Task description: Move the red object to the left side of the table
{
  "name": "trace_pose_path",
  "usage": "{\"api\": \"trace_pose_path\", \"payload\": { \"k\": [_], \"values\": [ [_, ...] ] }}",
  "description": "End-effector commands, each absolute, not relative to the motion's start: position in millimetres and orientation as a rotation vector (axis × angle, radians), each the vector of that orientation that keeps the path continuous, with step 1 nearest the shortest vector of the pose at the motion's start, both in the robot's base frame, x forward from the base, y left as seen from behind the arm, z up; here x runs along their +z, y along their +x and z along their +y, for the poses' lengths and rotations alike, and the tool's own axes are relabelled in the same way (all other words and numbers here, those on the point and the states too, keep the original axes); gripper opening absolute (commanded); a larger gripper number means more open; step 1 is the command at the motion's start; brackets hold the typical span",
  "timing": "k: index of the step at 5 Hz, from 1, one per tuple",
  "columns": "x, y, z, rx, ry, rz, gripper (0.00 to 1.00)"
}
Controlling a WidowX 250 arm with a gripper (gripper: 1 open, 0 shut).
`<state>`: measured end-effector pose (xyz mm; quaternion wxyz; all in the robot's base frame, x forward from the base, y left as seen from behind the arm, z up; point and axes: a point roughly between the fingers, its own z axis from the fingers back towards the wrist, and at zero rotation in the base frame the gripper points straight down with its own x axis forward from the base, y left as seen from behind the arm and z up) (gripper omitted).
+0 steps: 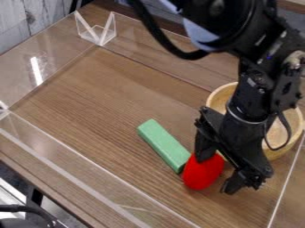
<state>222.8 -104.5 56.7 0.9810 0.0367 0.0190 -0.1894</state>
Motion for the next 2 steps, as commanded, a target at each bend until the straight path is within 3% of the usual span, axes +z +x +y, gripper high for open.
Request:
{"api": "trace_pose_path", "payload": {
  "k": [1, 2],
  "values": [
    [88.1, 233.3, -106.5, -0.313, 0.060, -0.048, 1.00],
    [79.8, 238.4, -99.2, -0.265, 0.047, -0.071, 1.00]
  ]
}}
